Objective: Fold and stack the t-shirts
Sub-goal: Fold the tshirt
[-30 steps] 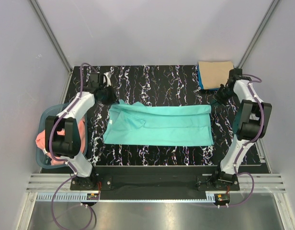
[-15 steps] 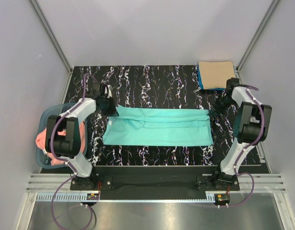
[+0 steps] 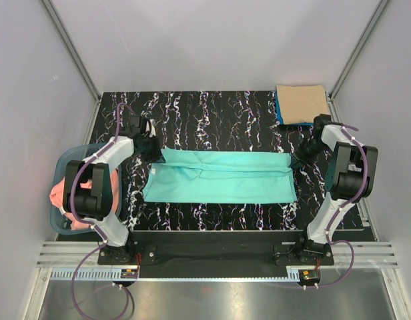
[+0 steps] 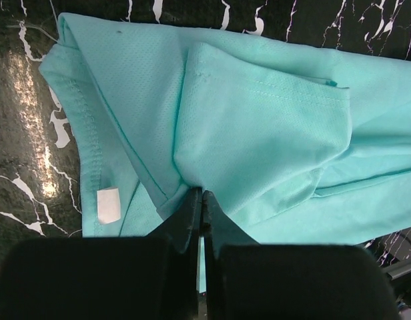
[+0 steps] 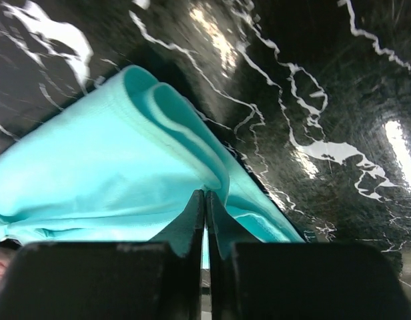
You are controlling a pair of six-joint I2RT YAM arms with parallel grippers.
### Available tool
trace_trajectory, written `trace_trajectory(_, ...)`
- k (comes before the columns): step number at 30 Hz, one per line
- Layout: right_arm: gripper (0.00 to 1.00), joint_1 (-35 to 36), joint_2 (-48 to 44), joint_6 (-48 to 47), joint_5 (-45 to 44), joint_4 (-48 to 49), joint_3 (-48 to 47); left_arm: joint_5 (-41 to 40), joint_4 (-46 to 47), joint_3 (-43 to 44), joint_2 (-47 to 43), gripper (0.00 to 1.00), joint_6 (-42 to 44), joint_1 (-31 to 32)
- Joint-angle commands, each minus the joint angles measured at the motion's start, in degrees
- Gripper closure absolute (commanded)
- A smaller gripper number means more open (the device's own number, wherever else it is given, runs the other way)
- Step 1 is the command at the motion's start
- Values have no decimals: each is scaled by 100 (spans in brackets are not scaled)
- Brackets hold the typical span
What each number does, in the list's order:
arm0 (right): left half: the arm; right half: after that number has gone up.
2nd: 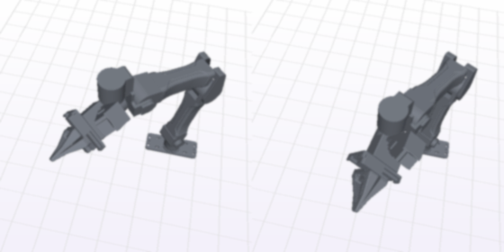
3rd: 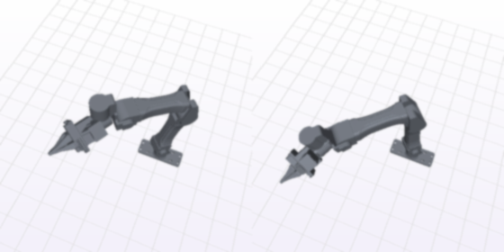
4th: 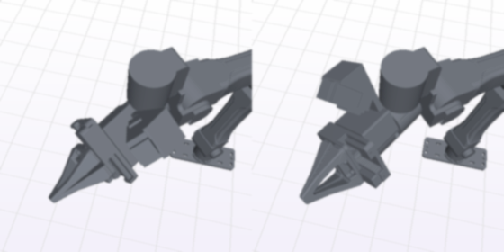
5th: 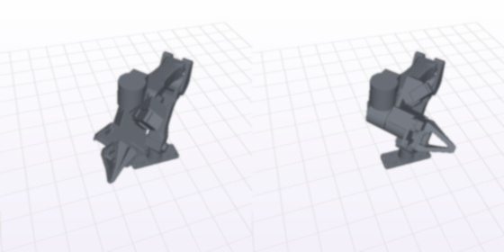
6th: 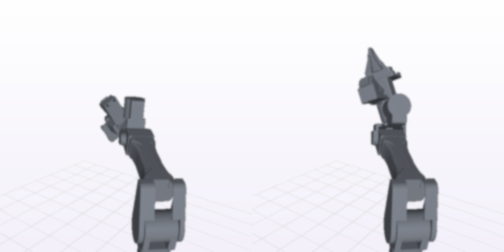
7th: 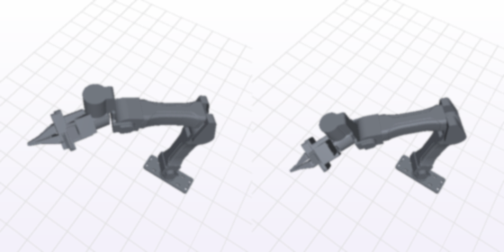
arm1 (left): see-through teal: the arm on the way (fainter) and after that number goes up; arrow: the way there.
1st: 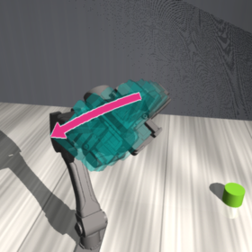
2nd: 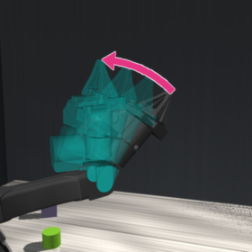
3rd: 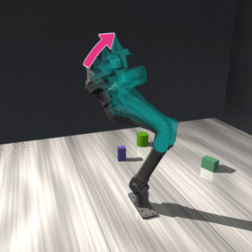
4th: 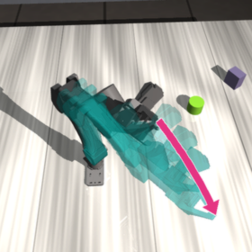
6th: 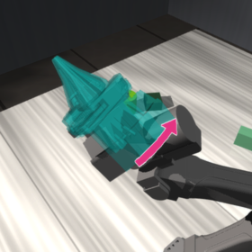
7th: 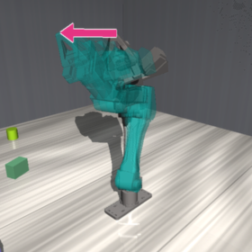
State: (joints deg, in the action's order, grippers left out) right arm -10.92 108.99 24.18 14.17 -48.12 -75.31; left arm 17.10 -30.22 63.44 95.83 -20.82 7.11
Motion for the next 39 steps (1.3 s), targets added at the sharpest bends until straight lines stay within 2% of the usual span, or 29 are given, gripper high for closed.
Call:
trace_trajectory(1, 94, 28, -326, -46, -178, -66, 139, -76, -28, 28, -144, 95, -71, 0)
trace_trajectory(3, 90, 28, -361, -11, -213, -162, 148, -198, -159, 37, -179, 88, -115, 0)
trace_trajectory(4, 86, 28, -387, -2, -239, -267, 148, -251, -203, 54, -214, 79, -133, 0)
trace_trajectory(5, 82, 28, -492, -10, -353, -347, 122, -330, -265, 81, -258, 73, -142, 9)
trace_trajectory(6, 73, 28, -554, -28, -415, -408, 43, -444, -474, 116, -345, 70, -142, 9)
trace_trajectory(7, 69, 28, -624, -63, -476, -531, -10, -610, -537, 168, -424, 64, -116, 35)
trace_trajectory(9, 60, 55, -861, -107, -635, -663, -176, -752, -730, 247, -704, 58, -36, 105)
trace_trajectory(12, 55, 229, -1116, -98, -373, -594, -274, -779, -793, 414, -1056, 52, 25, 237)
trace_trajectory(15, 50, 546, -1038, 25, 207, -155, -318, -411, -435, 511, -1216, 52, 139, 422)
trace_trajectory(18, 50, 985, -503, 261, 892, 231, -536, 537, 232, 572, -919, 53, 280, 790)
trace_trajectory(21, 53, 1328, -54, 595, 1420, 530, -730, 1109, 718, 783, -426, 54, 306, 1255)
trace_trajectory(22, 57, 1468, 156, 657, 1656, 584, -801, 1146, 823, 880, -294, 55, 324, 1379)
trace_trajectory(23, 58, 1548, 262, 649, 1720, 567, -1001, 1103, 1025, 968, -50, 59, 298, 1502)
trace_trajectory(25, 60, 1706, 551, 675, 1912, 566, -1161, 1015, 1193, 1196, 180, 73, 184, 1810)
trace_trajectory(27, 66, 1725, 702, 885, 2097, 759, -1153, 700, 1229, 1407, 558, 79, 70, 2047)
trace_trajectory(29, 72, 1716, 851, 1088, 2186, 865, -1048, 523, 1089, 1680, 900, 79, 43, 2179)
trace_trajectory(34, 74, 1725, 1001, 1150, 2187, 971, -889, -812, 298, 2199, 1499, 79, -80, 2549)
trace_trajectory(39, 74, 1716, 1063, 1080, 2169, 927, -828, -1261, 209, 2322, 1904, 79, -133, 2681)
